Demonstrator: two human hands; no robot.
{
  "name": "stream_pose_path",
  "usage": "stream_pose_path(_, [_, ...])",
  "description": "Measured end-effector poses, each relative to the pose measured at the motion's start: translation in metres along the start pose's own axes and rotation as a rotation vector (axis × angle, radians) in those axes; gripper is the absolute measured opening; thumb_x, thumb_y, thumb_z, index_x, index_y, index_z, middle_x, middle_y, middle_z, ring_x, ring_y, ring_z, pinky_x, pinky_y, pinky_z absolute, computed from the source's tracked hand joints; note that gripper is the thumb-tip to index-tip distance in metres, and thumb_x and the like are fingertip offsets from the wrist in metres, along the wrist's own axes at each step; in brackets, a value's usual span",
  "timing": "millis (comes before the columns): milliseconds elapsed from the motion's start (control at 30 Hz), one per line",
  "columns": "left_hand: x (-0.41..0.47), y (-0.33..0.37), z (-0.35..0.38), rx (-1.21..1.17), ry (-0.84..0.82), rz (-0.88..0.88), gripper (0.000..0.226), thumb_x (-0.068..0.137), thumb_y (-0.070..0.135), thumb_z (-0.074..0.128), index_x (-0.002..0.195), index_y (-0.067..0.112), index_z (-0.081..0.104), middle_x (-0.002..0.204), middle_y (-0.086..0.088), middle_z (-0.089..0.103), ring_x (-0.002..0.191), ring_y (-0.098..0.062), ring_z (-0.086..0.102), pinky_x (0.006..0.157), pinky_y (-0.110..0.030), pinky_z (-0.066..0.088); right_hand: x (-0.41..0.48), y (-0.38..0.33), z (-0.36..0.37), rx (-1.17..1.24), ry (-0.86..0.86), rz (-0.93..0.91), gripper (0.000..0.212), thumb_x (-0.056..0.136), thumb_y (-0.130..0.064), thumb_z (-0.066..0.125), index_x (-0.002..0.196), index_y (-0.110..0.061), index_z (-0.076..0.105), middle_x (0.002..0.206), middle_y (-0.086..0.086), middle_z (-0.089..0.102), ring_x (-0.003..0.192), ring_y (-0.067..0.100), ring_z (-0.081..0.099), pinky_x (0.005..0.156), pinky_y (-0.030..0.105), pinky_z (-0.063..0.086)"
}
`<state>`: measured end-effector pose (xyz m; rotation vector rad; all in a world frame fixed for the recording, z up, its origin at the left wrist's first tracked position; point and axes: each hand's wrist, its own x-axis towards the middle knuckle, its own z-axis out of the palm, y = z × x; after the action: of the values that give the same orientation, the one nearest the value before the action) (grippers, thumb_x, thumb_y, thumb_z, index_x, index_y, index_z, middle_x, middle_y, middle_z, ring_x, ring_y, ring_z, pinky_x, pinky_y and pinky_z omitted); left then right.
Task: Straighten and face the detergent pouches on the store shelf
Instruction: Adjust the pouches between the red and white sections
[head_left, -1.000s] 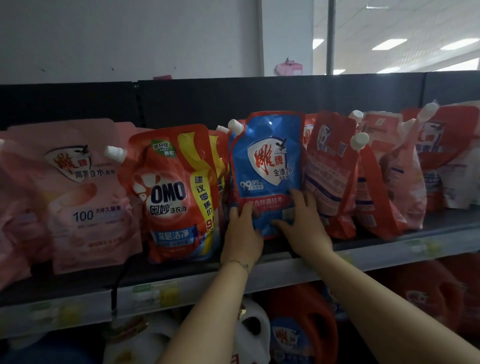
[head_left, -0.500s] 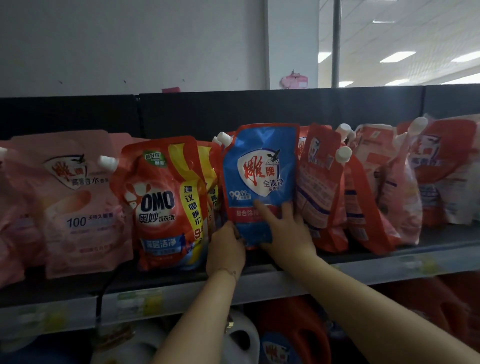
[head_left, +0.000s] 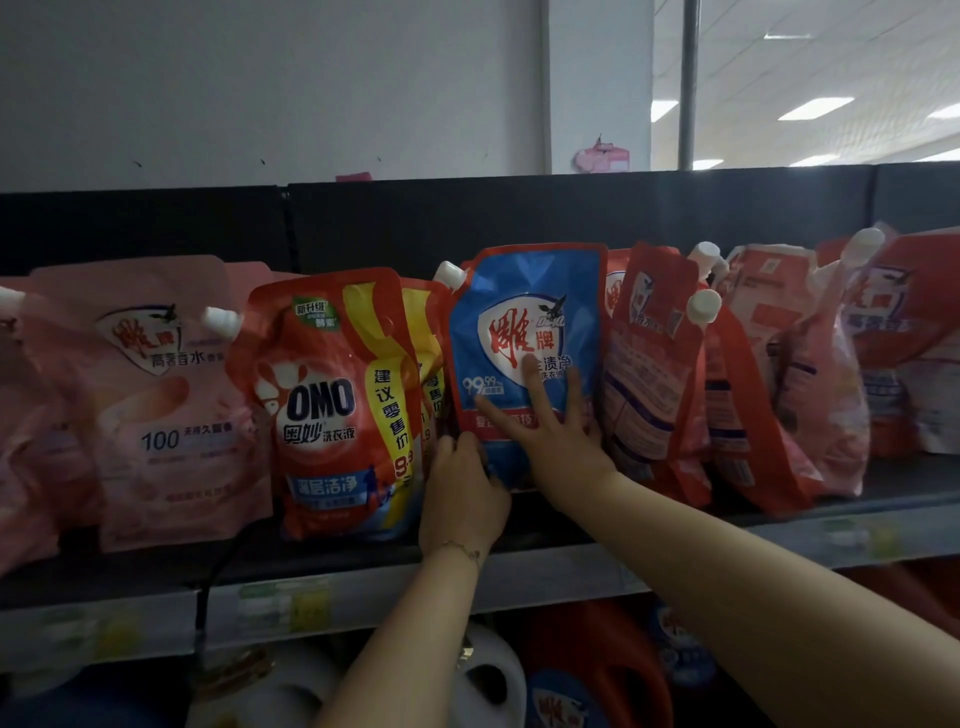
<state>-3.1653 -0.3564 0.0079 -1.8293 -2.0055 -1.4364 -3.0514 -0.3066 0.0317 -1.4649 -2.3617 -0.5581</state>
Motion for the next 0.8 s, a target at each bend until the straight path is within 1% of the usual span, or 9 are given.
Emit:
stream_pose_path(133, [-0.001,0.001,-0.001,0.018,-0.002,-0.004,0.018,0.088,0.012,0.059,0.092,0.020,0.043,0.111,-0.002,0.046,0.103,-0.017,0.048,0.083,-0.026,0.040,0.005,-0.004,0.003,0.008,0.005,0.016,0.106,0.094,-0.017,0.057,0.135,-0.054,-0.033,0.142,0.004,-0.051,0.129,0.053,-0.037,0.102,0.068,0.034])
stream_pose_path(233, [0.000,0.000,0.000,0.030,-0.002,-0.007,0.018,0.087,0.013,0.059,0.092,0.020,0.043,0.110,0.000,0.045,0.102,-0.015,0.046,0.081,-0.025,0.037,0.007,-0.002,0.004,0.005,-0.007,0.001,0.108,0.094,-0.021,0.059,0.132,-0.054,-0.036,0.139,0.003,-0.054,0.129,0.053,-0.038,0.101,0.068,0.035])
stream_pose_path(300, [0.001,-0.001,0.001,0.023,-0.019,-0.018,0.021,0.086,0.014,0.060,0.096,0.020,0.044,0.113,-0.001,0.046,0.106,-0.018,0.047,0.085,-0.029,0.042,0.008,0.000,0.002,0.008,-0.053,-0.020,0.109,0.094,-0.024,0.060,0.130,-0.055,-0.038,0.135,0.002,-0.057,0.127,0.053,-0.039,0.102,0.070,0.031])
stream_pose_path(433, [0.003,-0.003,0.003,0.024,-0.066,-0.021,0.026,0.084,0.013,0.062,0.104,0.018,0.046,0.115,-0.002,0.047,0.110,-0.020,0.048,0.092,-0.034,0.046,0.005,0.004,-0.005,-0.047,-0.112,-0.056,0.103,0.095,-0.025,0.057,0.137,-0.051,-0.033,0.141,0.007,-0.053,0.130,0.055,-0.035,0.106,0.073,0.017])
stream_pose_path(500, [0.003,-0.004,0.004,0.030,-0.083,-0.015,0.030,0.083,0.013,0.062,0.110,0.016,0.048,0.115,-0.003,0.049,0.111,-0.021,0.049,0.093,-0.036,0.046,0.001,0.006,-0.013,-0.131,-0.065,-0.109,0.101,0.094,-0.026,0.057,0.141,-0.048,-0.029,0.137,0.007,-0.054,0.133,0.051,-0.034,0.105,0.074,0.010])
stream_pose_path(567, [0.004,-0.005,0.005,0.032,-0.091,-0.010,0.047,0.082,0.012,0.064,0.125,0.013,0.047,0.121,-0.005,0.050,0.118,-0.021,0.048,0.099,-0.036,0.044,-0.002,0.006,-0.017,-0.240,0.011,-0.214,0.096,0.096,-0.026,0.055,0.143,-0.046,-0.027,0.135,0.006,-0.054,0.135,0.047,-0.034,0.104,0.075,0.005])
stream_pose_path(633, [0.004,-0.005,0.004,0.007,-0.090,-0.030,0.058,0.081,0.011,0.066,0.133,0.011,0.042,0.130,-0.006,0.047,0.125,-0.022,0.044,0.105,-0.034,0.040,-0.001,0.004,-0.018,-0.302,0.032,-0.271,0.094,0.097,-0.027,0.053,0.143,-0.046,-0.027,0.137,0.005,-0.052,0.135,0.046,-0.034,0.104,0.075,0.002])
stream_pose_path(733, [0.003,-0.003,0.004,-0.011,-0.072,-0.055,0.058,0.080,0.011,0.068,0.131,0.009,0.041,0.133,-0.007,0.044,0.128,-0.022,0.041,0.105,-0.030,0.036,0.007,0.003,-0.014,-0.316,0.011,-0.297,0.093,0.097,-0.024,0.054,0.144,-0.047,-0.023,0.139,0.004,-0.051,0.134,0.045,-0.036,0.105,0.077,0.003])
stream_pose_path(800, [0.003,-0.002,0.003,-0.024,-0.041,-0.053,0.049,0.078,0.012,0.068,0.121,0.010,0.043,0.127,-0.006,0.045,0.123,-0.022,0.043,0.099,-0.028,0.037,0.013,0.007,-0.014,-0.291,-0.030,-0.328,0.092,0.096,-0.018,0.054,0.146,-0.049,-0.017,0.139,0.001,-0.051,0.130,0.043,-0.042,0.103,0.078,0.003])
